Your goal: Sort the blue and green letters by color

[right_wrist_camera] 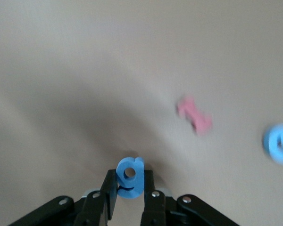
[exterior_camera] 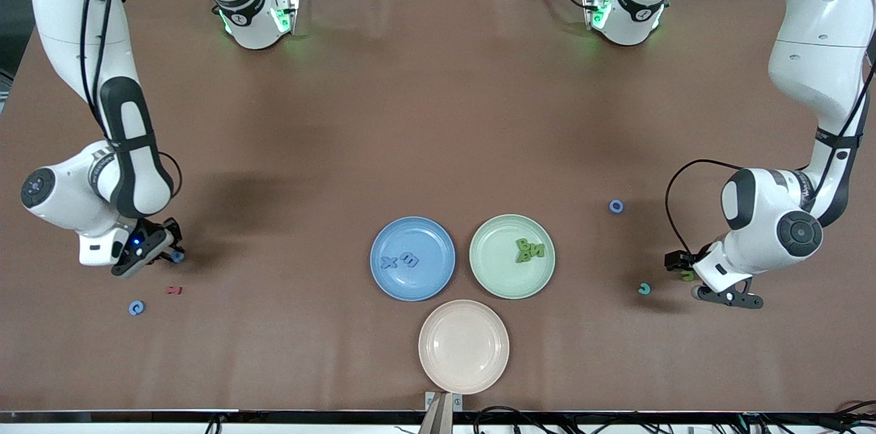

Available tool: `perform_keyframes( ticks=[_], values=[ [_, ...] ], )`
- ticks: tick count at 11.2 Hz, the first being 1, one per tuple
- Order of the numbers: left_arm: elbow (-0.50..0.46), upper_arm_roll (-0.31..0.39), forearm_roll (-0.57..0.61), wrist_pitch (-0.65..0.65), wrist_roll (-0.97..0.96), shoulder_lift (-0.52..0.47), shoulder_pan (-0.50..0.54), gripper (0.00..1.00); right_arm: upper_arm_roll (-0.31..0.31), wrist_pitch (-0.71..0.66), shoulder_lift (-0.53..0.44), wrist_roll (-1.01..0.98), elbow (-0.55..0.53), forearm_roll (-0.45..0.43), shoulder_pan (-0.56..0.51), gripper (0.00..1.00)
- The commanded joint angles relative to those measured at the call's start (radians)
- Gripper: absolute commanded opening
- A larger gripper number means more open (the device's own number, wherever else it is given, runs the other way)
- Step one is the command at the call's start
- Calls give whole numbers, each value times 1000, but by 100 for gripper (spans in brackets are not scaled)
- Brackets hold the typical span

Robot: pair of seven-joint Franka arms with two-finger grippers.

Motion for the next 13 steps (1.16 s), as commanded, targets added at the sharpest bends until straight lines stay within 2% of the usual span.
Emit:
perform_keyframes(
  ticks=[1, 2, 3, 5, 7, 8, 10, 11, 13],
  values=[
    [16, -21, 26, 12, 16, 20, 16, 100, 21, -24, 6, 290, 83, 12, 108, 0],
    [15, -21, 26, 32, 16, 21, 19, 100, 21, -24, 9, 402, 92, 9, 156, 0],
    [13, -21, 26, 40, 16, 23, 28, 89, 21, -24, 9, 502, 98, 9, 199, 0],
    [12, -21, 21, 46, 16, 29, 28, 77, 21, -24, 7, 699, 107, 9, 286, 0],
    [12, -21, 17, 46, 10, 29, 30, 53, 21, -24, 9, 936, 113, 7, 390, 0],
    [12, -21, 17, 48, 5, 31, 33, 50, 21, -24, 12, 1069, 135, 7, 436, 0],
    [12, -21, 17, 51, 4, 31, 35, 11, 21, -24, 36, 1327, 190, 9, 518, 0],
    [13, -21, 18, 51, 1, 31, 35, 2, 22, -24, 53, 1456, 227, 10, 552, 0],
    [15, -21, 17, 51, -2, 23, 25, 0, 30, -24, 87, 1677, 296, 21, 586, 0]
  ],
)
